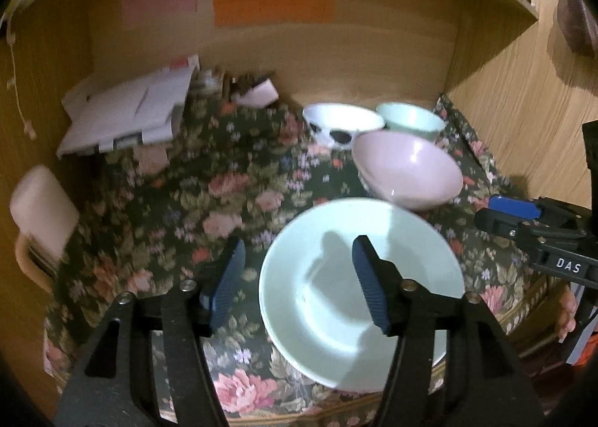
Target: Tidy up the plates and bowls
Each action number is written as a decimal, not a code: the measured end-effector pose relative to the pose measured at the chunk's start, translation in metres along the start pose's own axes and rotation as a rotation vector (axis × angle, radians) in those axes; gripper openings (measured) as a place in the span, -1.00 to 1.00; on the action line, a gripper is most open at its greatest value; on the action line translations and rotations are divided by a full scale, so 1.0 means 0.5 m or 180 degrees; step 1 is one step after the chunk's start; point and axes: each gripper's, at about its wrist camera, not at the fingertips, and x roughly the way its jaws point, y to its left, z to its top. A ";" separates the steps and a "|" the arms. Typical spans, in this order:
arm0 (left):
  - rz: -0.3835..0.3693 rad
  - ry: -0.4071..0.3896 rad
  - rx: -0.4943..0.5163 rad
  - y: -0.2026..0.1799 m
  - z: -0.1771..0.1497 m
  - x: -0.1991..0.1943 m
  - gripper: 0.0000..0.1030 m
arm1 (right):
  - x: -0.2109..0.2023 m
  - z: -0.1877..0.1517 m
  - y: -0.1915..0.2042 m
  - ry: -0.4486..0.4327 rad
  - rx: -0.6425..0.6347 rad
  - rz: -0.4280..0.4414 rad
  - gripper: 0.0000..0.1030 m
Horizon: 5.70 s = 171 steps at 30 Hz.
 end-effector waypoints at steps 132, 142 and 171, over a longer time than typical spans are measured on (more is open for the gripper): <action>-0.0069 0.0096 -0.0465 0.218 -0.038 -0.036 -0.45 | 0.114 0.062 0.250 0.0056 -0.0164 0.0662 -0.59; 0.0129 0.0194 -0.0626 0.284 -0.091 -0.043 -0.45 | 0.178 0.042 0.316 0.0301 -0.0305 0.0855 -0.60; 0.0319 0.0478 -0.0786 0.346 -0.169 0.021 -0.48 | 0.260 0.023 0.370 0.0567 -0.0566 0.0691 -0.54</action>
